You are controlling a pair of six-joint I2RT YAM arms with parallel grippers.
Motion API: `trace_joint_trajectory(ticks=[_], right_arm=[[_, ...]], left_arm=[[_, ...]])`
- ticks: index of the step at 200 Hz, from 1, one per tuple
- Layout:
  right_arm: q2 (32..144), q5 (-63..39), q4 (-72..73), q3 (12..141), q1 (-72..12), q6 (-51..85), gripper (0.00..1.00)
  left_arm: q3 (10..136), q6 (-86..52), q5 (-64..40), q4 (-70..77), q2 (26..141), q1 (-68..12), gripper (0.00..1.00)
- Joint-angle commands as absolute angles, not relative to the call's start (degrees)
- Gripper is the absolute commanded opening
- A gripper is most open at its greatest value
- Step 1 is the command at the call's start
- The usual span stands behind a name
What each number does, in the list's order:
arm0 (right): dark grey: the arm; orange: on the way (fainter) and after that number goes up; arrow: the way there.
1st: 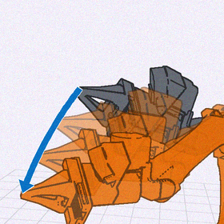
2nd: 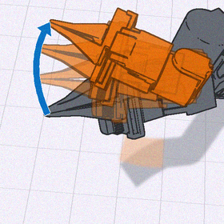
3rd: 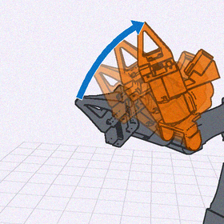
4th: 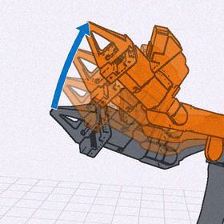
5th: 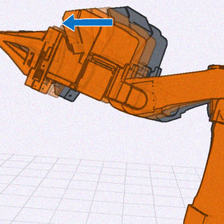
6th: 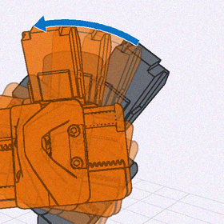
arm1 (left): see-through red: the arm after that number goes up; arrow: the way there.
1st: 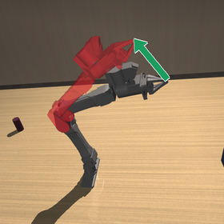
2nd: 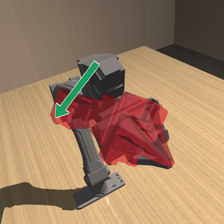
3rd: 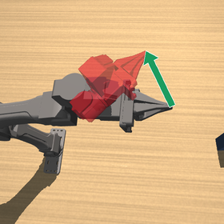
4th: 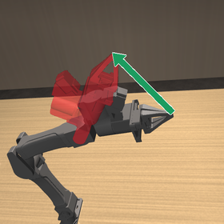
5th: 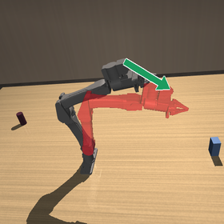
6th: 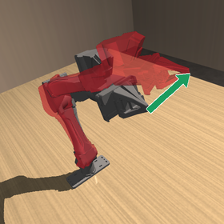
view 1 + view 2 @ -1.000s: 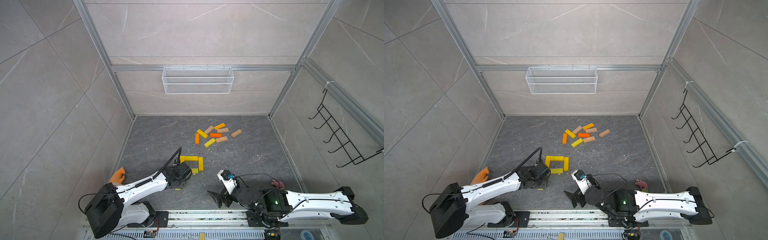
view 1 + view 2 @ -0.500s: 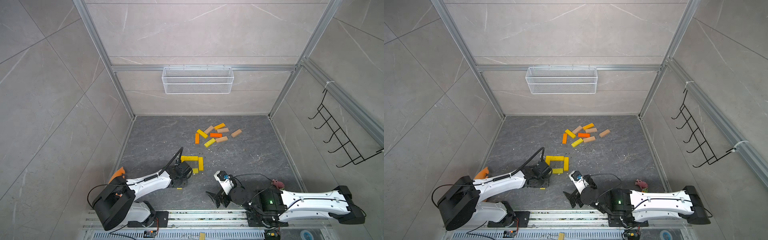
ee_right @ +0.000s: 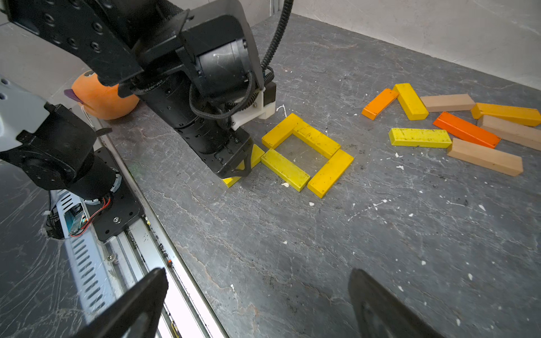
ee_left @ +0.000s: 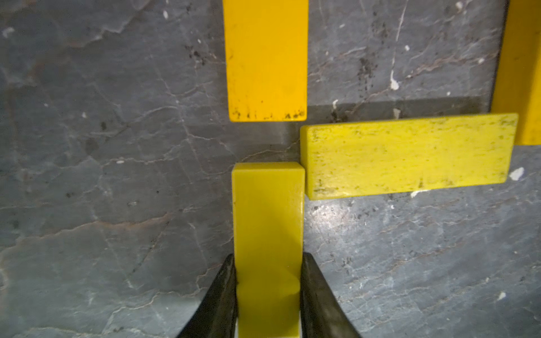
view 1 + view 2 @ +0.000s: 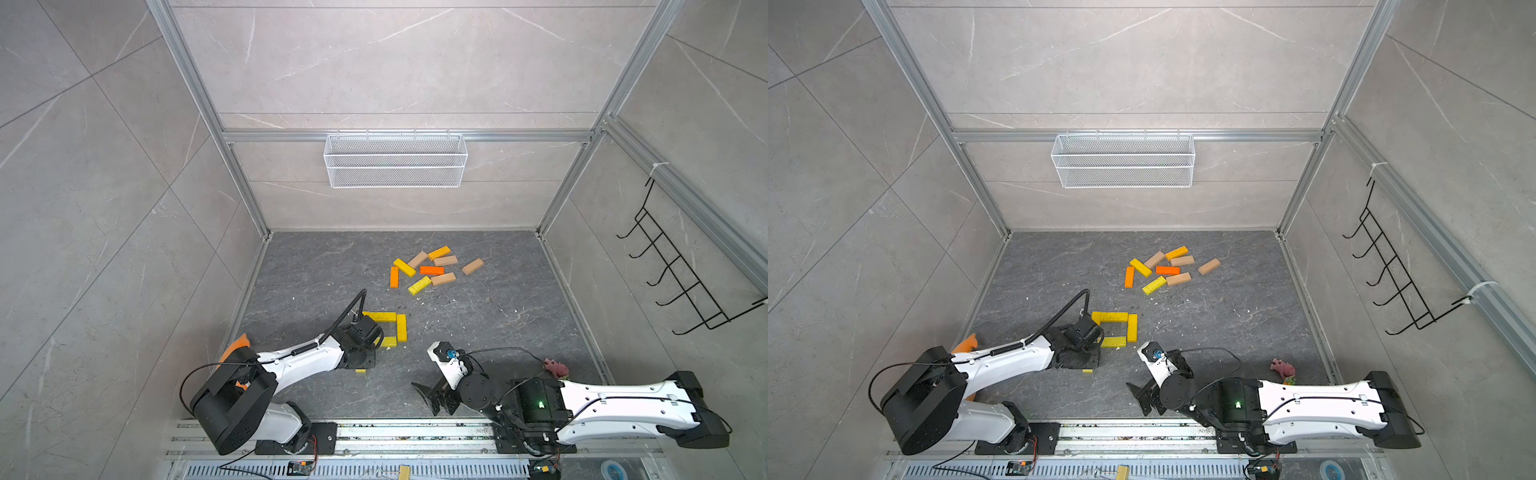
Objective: Assemble the number 8 with building blocks
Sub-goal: Assemble the building block at the center of the board.
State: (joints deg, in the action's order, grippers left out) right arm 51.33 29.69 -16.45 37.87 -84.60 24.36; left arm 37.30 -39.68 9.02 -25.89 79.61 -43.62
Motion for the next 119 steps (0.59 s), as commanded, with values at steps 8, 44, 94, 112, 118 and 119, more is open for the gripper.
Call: trace_joint_trajectory(ticks=[8,44,94,112,118,119], right_arm=[[51.0,31.3,-16.7,38.2,-84.3,25.2,0.99],[50.9,31.6,-16.6,38.0,-84.2,25.6,0.99],[50.8,32.1,-16.6,37.4,-84.2,26.2,0.98],[50.8,32.1,-16.7,37.3,-84.2,26.3,0.98],[50.9,32.1,-16.5,37.3,-84.2,26.3,0.98],[50.9,32.1,-16.5,37.3,-84.2,26.2,0.98]], left_arm=[[37.1,-37.6,7.7,-26.3,80.5,-42.3,0.31],[37.1,-36.7,7.1,-25.9,81.0,-41.8,0.31],[37.3,-35.9,6.5,-25.4,81.6,-41.3,0.31],[37.4,-36.0,6.4,-25.2,82.0,-41.1,0.31],[37.5,-35.9,6.4,-25.1,82.1,-41.0,0.31],[37.5,-35.9,6.4,-25.1,82.1,-41.0,0.31]])
